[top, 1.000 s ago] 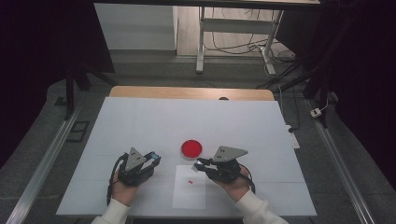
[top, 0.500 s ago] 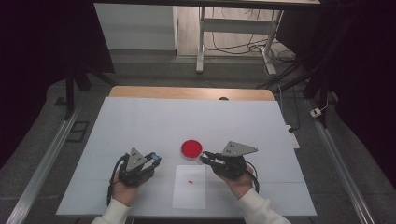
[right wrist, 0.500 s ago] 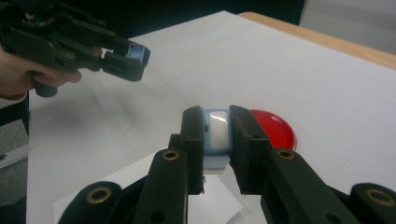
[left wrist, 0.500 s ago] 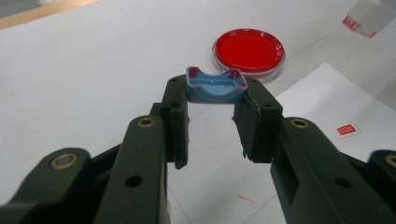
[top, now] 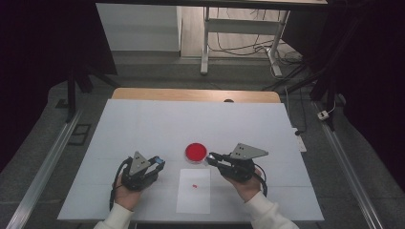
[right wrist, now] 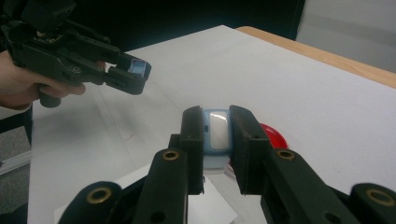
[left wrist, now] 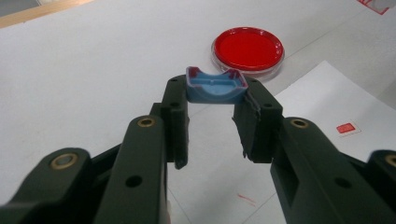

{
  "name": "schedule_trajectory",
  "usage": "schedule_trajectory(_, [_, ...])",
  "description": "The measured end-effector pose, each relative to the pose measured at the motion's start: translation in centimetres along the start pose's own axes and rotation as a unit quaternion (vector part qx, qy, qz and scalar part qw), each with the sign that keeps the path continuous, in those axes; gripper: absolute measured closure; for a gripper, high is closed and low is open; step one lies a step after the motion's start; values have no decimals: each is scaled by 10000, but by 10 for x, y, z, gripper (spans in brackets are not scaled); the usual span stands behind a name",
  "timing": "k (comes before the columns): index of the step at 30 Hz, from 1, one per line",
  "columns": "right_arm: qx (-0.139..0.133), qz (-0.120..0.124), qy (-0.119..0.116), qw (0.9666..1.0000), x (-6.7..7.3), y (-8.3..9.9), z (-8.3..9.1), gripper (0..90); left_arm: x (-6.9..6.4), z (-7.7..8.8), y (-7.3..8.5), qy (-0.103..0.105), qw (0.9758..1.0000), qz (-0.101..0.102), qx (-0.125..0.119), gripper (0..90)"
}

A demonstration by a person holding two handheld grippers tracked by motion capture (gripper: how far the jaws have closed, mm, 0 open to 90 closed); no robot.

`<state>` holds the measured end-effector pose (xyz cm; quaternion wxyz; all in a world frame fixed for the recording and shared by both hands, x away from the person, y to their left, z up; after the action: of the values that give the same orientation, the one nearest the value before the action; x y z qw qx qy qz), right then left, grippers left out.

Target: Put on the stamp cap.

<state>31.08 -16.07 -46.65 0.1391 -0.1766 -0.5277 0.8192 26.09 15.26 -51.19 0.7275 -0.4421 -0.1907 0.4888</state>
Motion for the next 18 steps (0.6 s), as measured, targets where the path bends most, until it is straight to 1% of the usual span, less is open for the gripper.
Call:
schedule_trajectory(5, [-51, 24, 11, 10000, 1, -3, 2, 751, -1, -1, 0, 7, 10000, -23, 15, 657])
schedule_trajectory(18, [-130, 24, 16, 9999, 2, -6, 3, 751, -10, -4, 0, 102, 9999, -114, 35, 657])
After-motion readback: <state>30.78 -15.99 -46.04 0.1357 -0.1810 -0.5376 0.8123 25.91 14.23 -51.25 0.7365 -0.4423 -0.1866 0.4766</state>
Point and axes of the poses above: each handheld gripper's, and its own axes: z roughly backward along the jaws, y roughly out of its underside, x roughly to its left, the point moved 1 cm from there along -z, roughly forward along the jaws, and after that the axes turned 11 degrees about z, right-handed, at the moved point
